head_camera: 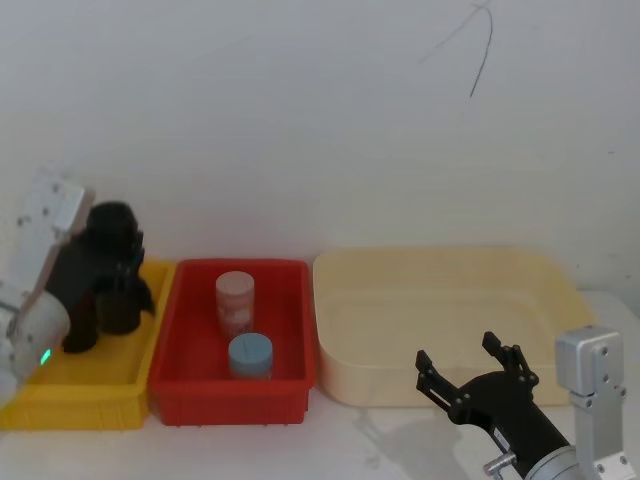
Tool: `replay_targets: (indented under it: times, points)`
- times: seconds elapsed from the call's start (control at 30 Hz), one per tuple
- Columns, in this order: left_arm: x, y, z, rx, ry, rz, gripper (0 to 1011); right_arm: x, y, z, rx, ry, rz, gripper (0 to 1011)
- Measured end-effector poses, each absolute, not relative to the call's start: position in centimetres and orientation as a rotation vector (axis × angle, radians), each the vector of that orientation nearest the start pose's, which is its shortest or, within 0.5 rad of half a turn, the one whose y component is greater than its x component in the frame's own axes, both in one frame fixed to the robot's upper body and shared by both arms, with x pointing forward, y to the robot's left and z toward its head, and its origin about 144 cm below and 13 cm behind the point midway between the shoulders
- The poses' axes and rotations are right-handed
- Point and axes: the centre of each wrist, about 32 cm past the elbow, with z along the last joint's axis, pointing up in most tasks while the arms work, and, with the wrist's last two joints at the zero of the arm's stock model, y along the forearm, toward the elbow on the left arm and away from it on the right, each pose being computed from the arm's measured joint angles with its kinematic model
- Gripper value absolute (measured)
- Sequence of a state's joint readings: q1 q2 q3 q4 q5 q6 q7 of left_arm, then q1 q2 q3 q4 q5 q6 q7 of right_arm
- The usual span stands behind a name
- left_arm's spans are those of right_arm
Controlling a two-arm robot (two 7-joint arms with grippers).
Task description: Pick up the garbage bag with the one hand and transfer it to the other hand.
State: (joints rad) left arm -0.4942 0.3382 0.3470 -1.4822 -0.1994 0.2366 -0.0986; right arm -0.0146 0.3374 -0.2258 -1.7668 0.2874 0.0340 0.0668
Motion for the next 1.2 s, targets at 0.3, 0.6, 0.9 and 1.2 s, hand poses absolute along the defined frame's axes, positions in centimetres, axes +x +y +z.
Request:
replay_targets:
  times: [0.3, 0.6, 0.9, 1.2]
  points:
    - [57.2, 22.5, 132.6, 0.104, -0.257, 1.157, 446, 44.3, -23.7, 118.9, 0.026, -0.075, -1.229, 1001]
    - [58.0, 21.1, 135.0, 0.080, -0.197, 1.086, 446, 45.2, -23.4, 119.8, 0.018, -0.086, -1.179, 1001]
    - [59.1, 18.2, 135.9, 0.074, -0.132, 0.993, 446, 47.0, -22.4, 121.4, 0.005, -0.101, -1.083, 1001]
    - [60.0, 15.5, 136.4, 0.085, -0.106, 0.904, 446, 49.7, -20.5, 123.5, -0.007, -0.120, -0.962, 1001]
